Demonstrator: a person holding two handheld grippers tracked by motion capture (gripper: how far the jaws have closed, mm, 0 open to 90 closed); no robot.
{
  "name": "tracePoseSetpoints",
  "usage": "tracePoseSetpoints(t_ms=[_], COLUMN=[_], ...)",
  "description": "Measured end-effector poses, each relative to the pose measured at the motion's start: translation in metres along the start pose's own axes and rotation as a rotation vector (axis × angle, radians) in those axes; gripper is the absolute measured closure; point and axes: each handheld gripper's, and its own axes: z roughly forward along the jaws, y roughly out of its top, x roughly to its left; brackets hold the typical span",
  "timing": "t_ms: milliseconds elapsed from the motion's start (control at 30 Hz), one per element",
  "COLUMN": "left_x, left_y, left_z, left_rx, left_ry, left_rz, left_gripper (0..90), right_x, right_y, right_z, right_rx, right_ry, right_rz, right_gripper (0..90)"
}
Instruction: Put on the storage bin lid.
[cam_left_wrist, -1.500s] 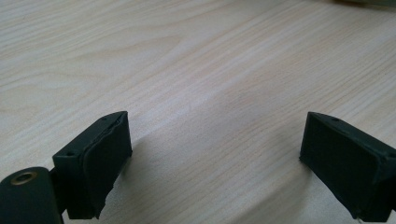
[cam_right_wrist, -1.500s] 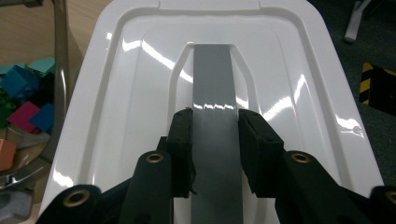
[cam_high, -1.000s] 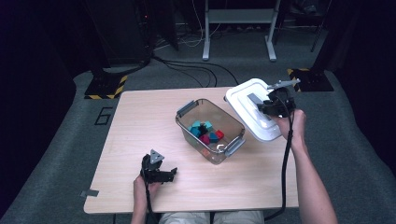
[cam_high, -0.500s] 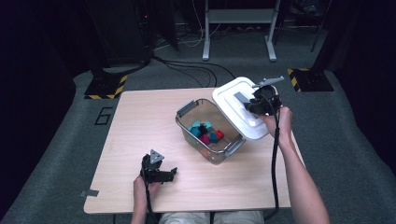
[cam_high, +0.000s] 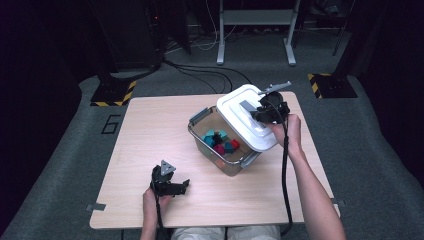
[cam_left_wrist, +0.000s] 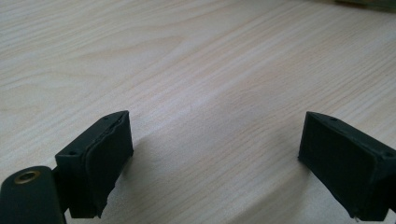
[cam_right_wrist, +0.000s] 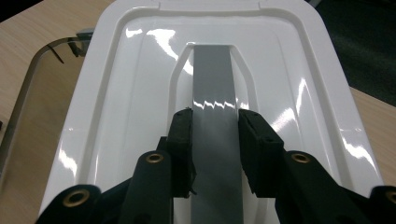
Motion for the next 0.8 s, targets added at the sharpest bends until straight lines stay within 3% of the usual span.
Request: tracePoseSetpoints(t_ms=[33,467,500,800], left_x=[-0.001,-0.001,0.000,-0.001], left_y=[0.000,0.000,0.000,0.000], left_z=[0.000,0.000,-0.001,0.000], left_rx=[-0.002,-0.005,0.004,-0.004], left_ry=[-0.002,0.003,0.001,0.002], left_rz=[-0.015,-0.009,0.003,-0.008], left_gripper=[9.5,9.8,9.8,9.9], right_x=[0.003,0.035,0.036,0.051], right_y=[0.001,0.008,0.009,0.011], right_z=[0.001,0.019,0.020,0.033], right_rx=[0.003,0.018,0.017,0.042], right_ry=[0.005,0.064,0.069,0.106], right_rz=[0.001,-0.045,-0.054,-0.071], right_gripper=[66.7,66.7,66.7,66.7])
